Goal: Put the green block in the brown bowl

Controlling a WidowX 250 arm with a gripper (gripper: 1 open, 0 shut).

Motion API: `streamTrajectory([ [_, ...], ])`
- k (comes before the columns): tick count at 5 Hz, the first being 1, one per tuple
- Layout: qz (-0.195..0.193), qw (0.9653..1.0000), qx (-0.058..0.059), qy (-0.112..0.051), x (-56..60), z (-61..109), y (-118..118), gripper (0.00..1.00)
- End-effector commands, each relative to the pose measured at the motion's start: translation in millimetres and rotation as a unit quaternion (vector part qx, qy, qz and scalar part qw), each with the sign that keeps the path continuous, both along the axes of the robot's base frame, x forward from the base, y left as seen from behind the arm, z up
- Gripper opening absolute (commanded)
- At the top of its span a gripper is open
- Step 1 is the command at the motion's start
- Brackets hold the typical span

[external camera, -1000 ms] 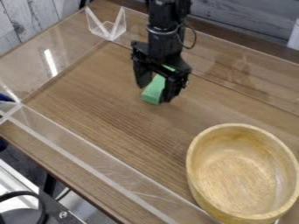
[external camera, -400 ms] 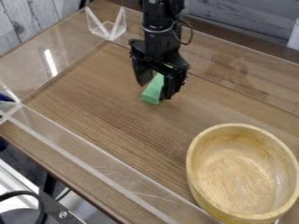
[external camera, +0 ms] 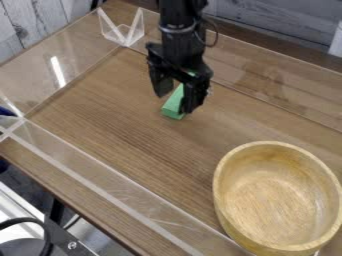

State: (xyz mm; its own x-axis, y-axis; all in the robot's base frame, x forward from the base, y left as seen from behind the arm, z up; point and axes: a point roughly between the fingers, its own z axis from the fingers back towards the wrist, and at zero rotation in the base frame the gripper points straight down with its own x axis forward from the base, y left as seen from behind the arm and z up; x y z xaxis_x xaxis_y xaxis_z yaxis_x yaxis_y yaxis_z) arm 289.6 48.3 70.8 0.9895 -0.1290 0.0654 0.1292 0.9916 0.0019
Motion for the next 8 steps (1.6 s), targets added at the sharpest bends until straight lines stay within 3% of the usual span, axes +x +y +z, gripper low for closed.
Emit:
streamTrajectory([
  [1, -0.027, 0.9993, 0.016, -0.02, 8.4, 6.2, -3, 1.0],
  [3, -0.047, 0.9986, 0.022, 0.005, 11.2, -12.1, -12, 1.0],
  [5, -0.048, 0.9985, 0.02, 0.017, 17.3, -9.2, -17, 1.0],
  [7, -0.051, 0.9986, 0.01, -0.007, 17.2, 8.9, -10, 1.0],
  [8, -0.031, 0.9995, -0.006, -0.01, 16.9, 35.2, -5, 1.0],
])
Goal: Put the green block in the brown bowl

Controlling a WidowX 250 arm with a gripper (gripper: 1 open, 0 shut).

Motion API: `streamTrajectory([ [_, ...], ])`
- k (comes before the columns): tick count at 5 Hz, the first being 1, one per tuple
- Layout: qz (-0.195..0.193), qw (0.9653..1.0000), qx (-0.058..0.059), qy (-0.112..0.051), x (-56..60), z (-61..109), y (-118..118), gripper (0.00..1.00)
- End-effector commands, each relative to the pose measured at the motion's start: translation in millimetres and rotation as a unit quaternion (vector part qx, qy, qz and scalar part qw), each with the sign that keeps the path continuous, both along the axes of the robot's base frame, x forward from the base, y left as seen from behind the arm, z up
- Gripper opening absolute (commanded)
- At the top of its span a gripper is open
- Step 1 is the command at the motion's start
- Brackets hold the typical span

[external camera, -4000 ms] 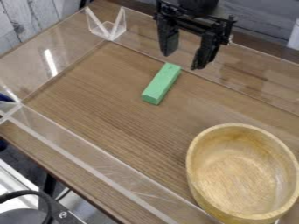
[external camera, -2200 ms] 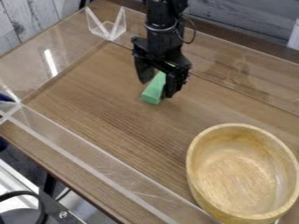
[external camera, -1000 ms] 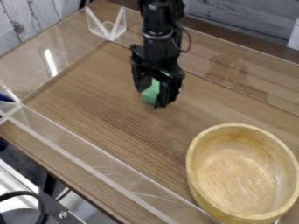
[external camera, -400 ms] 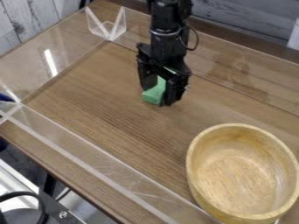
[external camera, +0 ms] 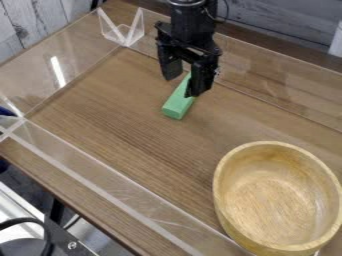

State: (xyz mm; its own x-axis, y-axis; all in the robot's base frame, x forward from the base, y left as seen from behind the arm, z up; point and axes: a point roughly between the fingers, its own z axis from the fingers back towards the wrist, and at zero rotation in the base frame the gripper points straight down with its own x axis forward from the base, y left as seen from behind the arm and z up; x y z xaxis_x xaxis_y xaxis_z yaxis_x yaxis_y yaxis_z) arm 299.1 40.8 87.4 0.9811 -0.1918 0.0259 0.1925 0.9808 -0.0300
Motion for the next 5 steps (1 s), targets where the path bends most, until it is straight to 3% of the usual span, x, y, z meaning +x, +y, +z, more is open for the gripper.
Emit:
streamTrajectory([
  [1, 0.013, 0.999, 0.011, -0.041, 13.5, 6.1, 13, 1.0],
  [2, 0.025, 0.9984, 0.018, -0.047, 18.8, -7.4, 22, 1.0],
  [4, 0.061, 0.9972, 0.025, -0.034, 12.2, -36.2, 25, 1.0],
  [5, 0.07, 0.9969, 0.021, -0.029, 13.6, -38.3, 24, 0.0],
])
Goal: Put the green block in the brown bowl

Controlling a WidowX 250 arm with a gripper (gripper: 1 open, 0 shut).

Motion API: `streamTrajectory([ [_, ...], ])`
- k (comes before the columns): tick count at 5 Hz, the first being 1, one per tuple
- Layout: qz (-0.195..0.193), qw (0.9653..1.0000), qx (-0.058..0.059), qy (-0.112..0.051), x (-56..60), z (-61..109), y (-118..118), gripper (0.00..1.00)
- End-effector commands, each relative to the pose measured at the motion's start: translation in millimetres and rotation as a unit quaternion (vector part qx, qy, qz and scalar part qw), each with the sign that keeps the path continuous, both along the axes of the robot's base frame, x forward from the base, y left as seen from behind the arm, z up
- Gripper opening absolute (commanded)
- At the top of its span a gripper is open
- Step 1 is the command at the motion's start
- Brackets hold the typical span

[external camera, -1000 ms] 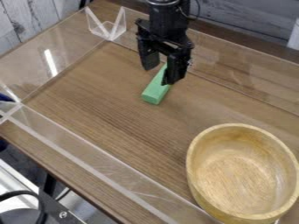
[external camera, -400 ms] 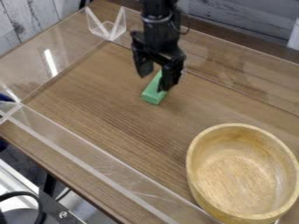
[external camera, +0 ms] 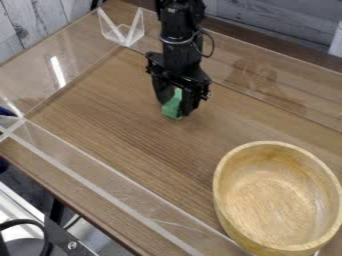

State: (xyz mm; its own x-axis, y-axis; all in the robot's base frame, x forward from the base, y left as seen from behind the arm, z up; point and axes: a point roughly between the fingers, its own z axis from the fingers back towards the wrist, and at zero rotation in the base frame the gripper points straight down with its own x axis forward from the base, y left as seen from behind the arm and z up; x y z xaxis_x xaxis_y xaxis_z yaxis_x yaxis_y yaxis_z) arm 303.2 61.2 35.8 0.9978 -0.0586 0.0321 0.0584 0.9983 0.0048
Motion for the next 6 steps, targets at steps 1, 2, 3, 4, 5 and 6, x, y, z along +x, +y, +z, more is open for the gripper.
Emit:
streamTrajectory([
  [1, 0.007, 0.9996, -0.001, -0.026, 12.0, 22.7, 1, 0.0],
  [2, 0.0, 0.9991, 0.002, -0.042, 17.4, 26.3, 5, 0.0],
  [3, -0.008, 0.998, 0.006, -0.062, 23.1, 33.0, 10, 0.0],
  [4, -0.004, 0.9978, 0.007, -0.065, 29.7, 48.3, 15, 0.0],
  [5, -0.002, 0.9973, 0.009, -0.072, 40.3, 65.9, 21, 0.0],
  [6, -0.002, 0.9966, 0.011, -0.082, 48.3, 91.8, 29, 0.0],
])
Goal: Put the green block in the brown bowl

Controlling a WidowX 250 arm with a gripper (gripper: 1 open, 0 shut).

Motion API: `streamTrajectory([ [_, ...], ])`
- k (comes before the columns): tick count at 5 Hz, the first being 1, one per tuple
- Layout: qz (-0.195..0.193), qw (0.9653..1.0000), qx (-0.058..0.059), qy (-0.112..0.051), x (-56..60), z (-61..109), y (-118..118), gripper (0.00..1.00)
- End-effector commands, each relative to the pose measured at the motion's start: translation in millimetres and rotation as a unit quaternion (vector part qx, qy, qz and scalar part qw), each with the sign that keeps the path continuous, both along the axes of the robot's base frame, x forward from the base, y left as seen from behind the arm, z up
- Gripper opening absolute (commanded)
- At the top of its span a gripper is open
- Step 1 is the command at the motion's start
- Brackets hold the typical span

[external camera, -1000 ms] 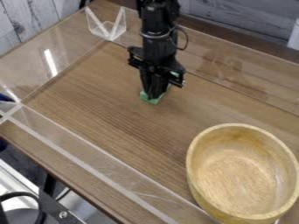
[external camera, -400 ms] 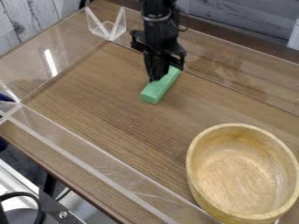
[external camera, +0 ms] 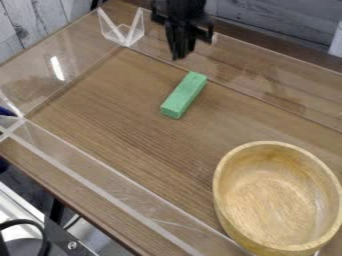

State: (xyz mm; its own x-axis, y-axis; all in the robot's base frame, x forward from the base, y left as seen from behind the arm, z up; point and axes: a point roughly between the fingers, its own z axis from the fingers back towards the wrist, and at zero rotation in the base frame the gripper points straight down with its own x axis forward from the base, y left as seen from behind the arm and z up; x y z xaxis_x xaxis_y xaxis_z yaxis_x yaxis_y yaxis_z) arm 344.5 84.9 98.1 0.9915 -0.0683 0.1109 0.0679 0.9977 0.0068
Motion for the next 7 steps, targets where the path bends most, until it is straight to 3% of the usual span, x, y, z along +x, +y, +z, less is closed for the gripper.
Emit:
streamTrajectory([
  [1, -0.001, 0.9995, 0.019, -0.026, 13.6, 16.3, 5, 0.0],
  [2, -0.005, 0.9996, 0.025, -0.009, 21.0, 7.0, 5, 1.0],
  [3, -0.013, 0.9994, 0.031, 0.002, 27.6, -8.0, 4, 0.0],
  [4, -0.02, 0.9991, 0.036, 0.009, 33.5, -19.3, 3, 1.0],
  [6, -0.008, 0.9973, 0.048, 0.054, 33.3, -42.2, 2, 1.0],
  [7, -0.002, 0.9968, 0.048, 0.065, 33.4, -50.4, 4, 1.0],
])
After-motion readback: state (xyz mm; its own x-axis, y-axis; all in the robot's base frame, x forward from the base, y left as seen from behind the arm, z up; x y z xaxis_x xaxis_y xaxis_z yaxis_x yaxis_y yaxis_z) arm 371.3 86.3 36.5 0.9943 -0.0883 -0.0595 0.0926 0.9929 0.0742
